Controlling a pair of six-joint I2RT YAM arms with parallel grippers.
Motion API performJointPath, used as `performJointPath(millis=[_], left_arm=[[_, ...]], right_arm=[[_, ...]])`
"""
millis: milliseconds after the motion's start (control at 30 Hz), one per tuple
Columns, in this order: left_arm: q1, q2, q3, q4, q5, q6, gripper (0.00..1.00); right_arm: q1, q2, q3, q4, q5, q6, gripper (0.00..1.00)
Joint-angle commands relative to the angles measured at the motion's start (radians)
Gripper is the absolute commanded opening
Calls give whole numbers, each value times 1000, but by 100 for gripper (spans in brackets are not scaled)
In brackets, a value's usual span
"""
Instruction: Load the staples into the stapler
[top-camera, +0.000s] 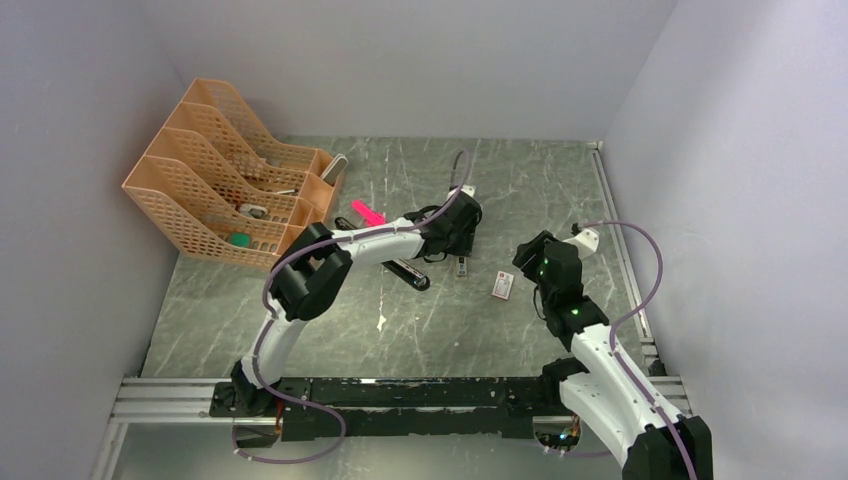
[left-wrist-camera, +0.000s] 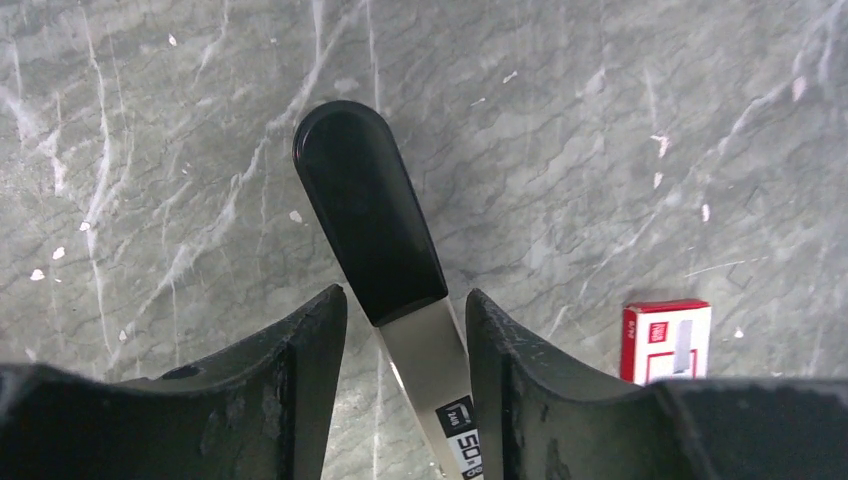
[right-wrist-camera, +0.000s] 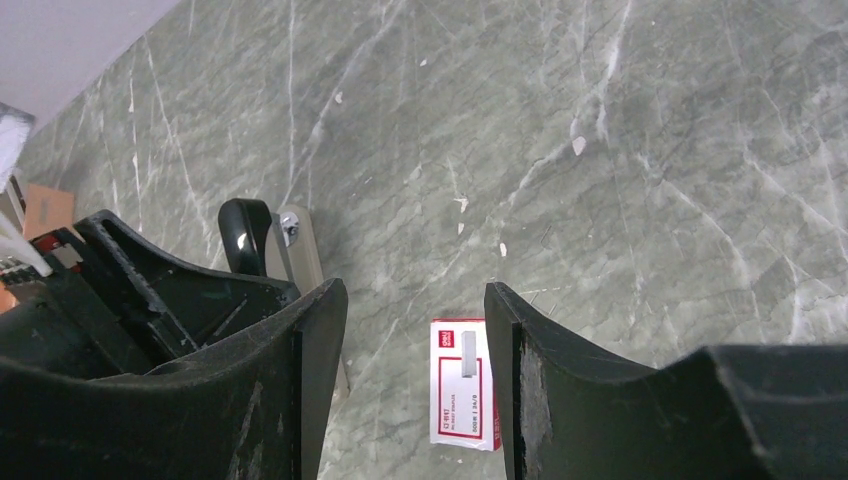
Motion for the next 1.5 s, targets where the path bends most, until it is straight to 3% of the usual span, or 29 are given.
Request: performJointPath(millis=[0,167,267,400,533,667,1033,1233,1467], left_arm=[[-7,19,43,-26,17,50,50],[-7,38,86,-55,-21,116,40],[-8,37,98,-66,-48,170,29],[-7,4,91,-64,-55,272,7],[-7,-97,14,17,-45,371,7],[-7,-253,-106,132,53,442,7],[-4,-723,-483,419,298,385,7],[-4,-843,-622,509,414,378,7],[-4,-866,-689,557,464,364,7]], right_arm=[[-10,3,-14,11,-19,-8,57],[-11,6,-16,14,-28,-9,57],[-11,3,-17,15,-29,-10,57],[-11,7,-25,38,-46,-16,57],[-11,9,-43,78,-71,3,57],[-13,-10,-58,133,-121,85,57],[-21,-181,1,258,-345,156,60],[-22,-118,76,339,-525,211,61],[-21,12,136,365,-653,275,60]])
